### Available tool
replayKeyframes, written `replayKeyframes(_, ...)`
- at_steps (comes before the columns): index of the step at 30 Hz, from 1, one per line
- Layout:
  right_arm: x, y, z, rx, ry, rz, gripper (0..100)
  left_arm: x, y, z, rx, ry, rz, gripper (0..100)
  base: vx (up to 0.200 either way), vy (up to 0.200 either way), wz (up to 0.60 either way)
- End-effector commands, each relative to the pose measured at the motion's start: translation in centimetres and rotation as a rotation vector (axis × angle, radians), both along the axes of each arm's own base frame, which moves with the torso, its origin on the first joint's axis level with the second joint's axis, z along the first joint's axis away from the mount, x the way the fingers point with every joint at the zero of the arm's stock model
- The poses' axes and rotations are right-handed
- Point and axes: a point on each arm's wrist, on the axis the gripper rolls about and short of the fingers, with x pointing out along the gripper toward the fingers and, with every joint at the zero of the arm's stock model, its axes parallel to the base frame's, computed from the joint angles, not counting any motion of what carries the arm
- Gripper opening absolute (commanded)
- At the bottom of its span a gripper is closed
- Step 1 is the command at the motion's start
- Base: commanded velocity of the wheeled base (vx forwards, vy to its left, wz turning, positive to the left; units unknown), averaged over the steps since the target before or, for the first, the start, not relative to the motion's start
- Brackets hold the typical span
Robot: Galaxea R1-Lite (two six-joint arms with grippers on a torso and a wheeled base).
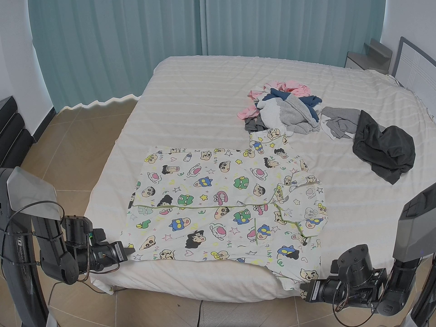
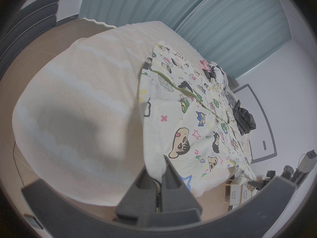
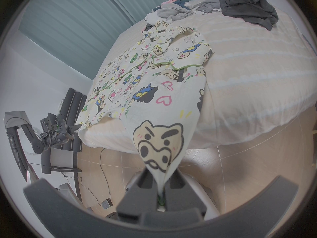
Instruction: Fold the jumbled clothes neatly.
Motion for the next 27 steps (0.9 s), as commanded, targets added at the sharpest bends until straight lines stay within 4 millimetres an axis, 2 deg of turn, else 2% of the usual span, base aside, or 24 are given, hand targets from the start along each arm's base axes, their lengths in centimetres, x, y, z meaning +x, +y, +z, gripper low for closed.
replayKeyframes(1, -0.8, -0.1, 0.2, 0.003, 0.028, -0.001, 0, -1.2, 0.0, 0.0, 0.013, 0.027, -0.012, 0, 0.000, 0.000, 0.00)
replayKeyframes(3, -0.8, -0.1, 0.1, 0.002, 0.032, 0.000, 0, -1.4, 0.0, 0.0, 0.013, 0.030, -0.013, 0, 0.000, 0.000, 0.00)
replayKeyframes(9, -1.3, -0.3, -0.3, -0.034, 0.087, 0.000, 0, -3.5, -0.1, -0.3, 0.049, 0.083, -0.051, 0, 0.000, 0.000, 0.00)
replayKeyframes(12, -1.4, -0.4, -0.5, -0.044, 0.110, -0.003, 0, -3.8, -0.1, -0.3, 0.064, 0.081, -0.066, 0, 0.000, 0.000, 0.00)
replayKeyframes(17, -1.1, -0.3, 0.3, 0.000, 0.055, -0.008, 0, -3.2, -0.1, 0.3, 0.063, 0.039, -0.061, 0, 0.000, 0.000, 0.00)
replayKeyframes(21, -0.3, -0.4, 2.0, 0.079, -0.051, -0.023, 0, -2.3, -0.2, 1.9, 0.043, -0.037, -0.043, 0, 0.000, 0.000, 0.00)
replayKeyframes(25, 0.1, -0.5, 2.3, 0.092, -0.072, -0.039, 0, -1.6, -0.4, 2.7, 0.023, -0.074, -0.029, 0, 0.000, 0.000, 0.00)
replayKeyframes(26, 1.3, -0.4, 2.6, 0.114, -0.105, -0.067, 0, -0.2, -0.8, 3.4, -0.003, -0.113, -0.012, 0, 0.000, 0.000, 0.00)
replayKeyframes(27, 1.5, -0.4, 2.7, 0.118, -0.112, -0.075, 0, 0.1, -0.9, 3.5, -0.003, -0.119, -0.011, 0, 0.000, 0.000, 0.00)
